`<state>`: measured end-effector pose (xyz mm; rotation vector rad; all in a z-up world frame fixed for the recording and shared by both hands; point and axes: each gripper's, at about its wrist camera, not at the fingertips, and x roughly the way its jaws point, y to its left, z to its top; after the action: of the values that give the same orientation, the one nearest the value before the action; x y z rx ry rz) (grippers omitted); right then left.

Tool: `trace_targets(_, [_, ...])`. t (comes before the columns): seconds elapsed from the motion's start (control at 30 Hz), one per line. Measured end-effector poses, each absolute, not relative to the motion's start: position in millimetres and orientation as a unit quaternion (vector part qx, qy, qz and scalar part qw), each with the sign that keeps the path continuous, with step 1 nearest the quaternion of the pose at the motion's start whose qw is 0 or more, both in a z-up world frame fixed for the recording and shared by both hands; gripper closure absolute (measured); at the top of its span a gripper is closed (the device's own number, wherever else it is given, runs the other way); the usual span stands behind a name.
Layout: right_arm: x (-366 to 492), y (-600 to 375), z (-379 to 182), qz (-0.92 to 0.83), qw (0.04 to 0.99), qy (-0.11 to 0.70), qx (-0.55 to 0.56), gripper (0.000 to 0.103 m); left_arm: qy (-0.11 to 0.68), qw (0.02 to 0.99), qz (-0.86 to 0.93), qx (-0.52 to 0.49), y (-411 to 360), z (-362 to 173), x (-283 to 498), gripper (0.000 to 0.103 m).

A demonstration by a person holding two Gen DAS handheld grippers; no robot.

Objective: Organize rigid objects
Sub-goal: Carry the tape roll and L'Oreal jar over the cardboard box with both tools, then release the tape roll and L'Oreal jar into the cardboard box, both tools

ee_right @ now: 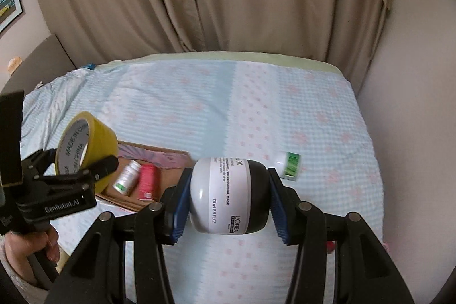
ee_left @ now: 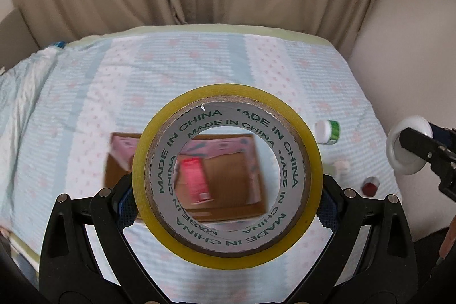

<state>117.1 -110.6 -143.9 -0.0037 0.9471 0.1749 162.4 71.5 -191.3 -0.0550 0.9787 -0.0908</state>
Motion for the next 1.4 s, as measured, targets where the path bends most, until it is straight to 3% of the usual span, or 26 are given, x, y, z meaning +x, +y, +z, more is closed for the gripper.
trace_targets(0.23, [125,-35,-152,0.068,0.88,0.469,0.038,0.057,0.48,0.874,-0.078,-0.002,147,-205,173,0.007])
trace_targets(0.57, [146,40,-213,0.037,0.845,0.526,0.086,0.057,0.545,0.832,-0.095,0.044,215,-285,201,0.007])
trace_targets(1.2, [198,50,-361,0.018,0.787,0.614,0.055,0.057,0.636,0.748,-0.139,0.13,182,-424,224,0.007])
trace_targets(1.4, [203,51,-380,0.027,0.776,0.626,0.067,0.057,0.635,0.741,-0.149,0.157,179,-432,227,0.007])
